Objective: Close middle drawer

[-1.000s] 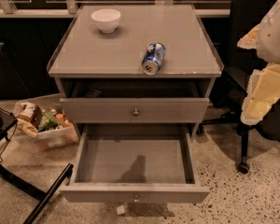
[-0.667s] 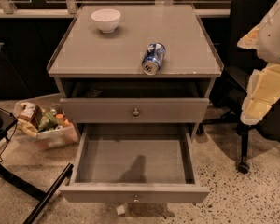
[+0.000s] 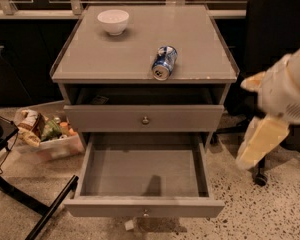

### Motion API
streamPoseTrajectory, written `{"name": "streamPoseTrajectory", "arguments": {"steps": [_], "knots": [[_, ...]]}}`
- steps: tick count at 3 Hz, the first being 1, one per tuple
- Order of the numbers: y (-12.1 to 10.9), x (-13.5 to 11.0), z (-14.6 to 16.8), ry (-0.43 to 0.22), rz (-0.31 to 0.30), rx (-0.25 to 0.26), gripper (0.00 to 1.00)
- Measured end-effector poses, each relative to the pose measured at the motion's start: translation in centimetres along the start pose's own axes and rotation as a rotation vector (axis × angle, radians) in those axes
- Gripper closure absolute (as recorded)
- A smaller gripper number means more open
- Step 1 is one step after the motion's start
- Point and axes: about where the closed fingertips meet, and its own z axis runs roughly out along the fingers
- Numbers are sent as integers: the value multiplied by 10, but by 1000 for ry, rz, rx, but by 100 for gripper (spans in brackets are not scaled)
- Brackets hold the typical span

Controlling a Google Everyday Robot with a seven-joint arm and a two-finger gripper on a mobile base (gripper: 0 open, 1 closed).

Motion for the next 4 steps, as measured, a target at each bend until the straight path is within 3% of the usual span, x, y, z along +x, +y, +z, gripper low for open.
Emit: {"name": "streamPoseTrajectory", "arguments": {"steps": [1, 2, 4], "knots": [[41, 0, 58, -116, 49, -47, 0], [100, -2, 158, -193, 76, -113, 0], [95, 6, 177, -181, 94, -116, 0]]}}
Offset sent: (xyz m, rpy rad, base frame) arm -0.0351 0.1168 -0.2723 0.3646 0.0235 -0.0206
